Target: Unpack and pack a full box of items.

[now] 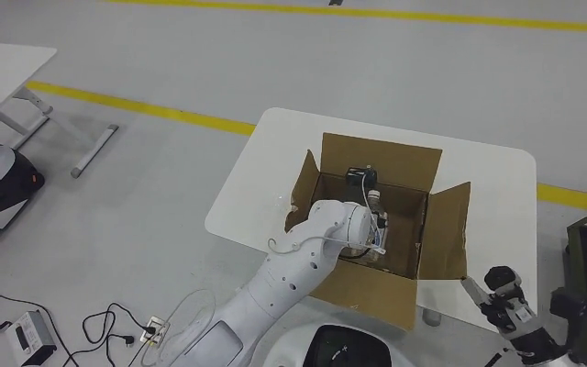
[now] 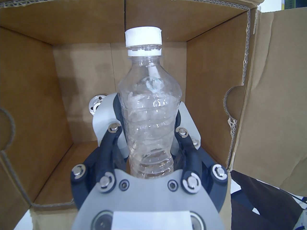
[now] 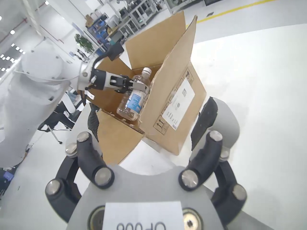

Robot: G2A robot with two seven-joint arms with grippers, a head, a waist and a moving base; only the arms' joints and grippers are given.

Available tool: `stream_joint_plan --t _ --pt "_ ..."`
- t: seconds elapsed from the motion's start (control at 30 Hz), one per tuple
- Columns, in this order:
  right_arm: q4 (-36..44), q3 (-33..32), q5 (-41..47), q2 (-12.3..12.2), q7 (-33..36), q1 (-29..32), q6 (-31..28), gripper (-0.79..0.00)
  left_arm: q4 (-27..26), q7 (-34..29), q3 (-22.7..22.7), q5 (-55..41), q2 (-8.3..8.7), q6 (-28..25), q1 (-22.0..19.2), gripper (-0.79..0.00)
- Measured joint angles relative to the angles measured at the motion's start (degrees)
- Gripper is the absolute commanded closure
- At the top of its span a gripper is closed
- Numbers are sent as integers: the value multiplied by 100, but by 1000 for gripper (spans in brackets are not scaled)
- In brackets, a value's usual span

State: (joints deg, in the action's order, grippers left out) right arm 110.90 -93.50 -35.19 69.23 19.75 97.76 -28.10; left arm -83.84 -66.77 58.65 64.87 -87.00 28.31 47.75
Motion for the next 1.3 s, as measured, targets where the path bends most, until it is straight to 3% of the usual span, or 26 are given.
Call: stream_joint_plan --t 0.1,0.17,0.23,0.37,0.63,0.97,1.3 --pt "-150 265 -64 17 6 -170 241 -385 0 0 0 0 0 0 0 0" --pt "-241 434 -79 28 18 -283 361 -357 0 0 0 0 0 0 0 0" --pt "-328 574 -107 35 54 -399 440 -280 0 0 0 0 0 0 0 0" --pt "-507 760 -13 51 114 -576 701 0 0 0 0 0 0 0 0 0" --pt "-702 870 264 61 225 -768 1140 0 0 0 0 0 0 0 0 0" --pt "-702 869 252 61 222 -769 1149 0 0 0 0 0 0 0 0 0" --pt "-790 892 729 104 -215 -832 1699 0 -5 6 3 -3 0 -5 5 0"
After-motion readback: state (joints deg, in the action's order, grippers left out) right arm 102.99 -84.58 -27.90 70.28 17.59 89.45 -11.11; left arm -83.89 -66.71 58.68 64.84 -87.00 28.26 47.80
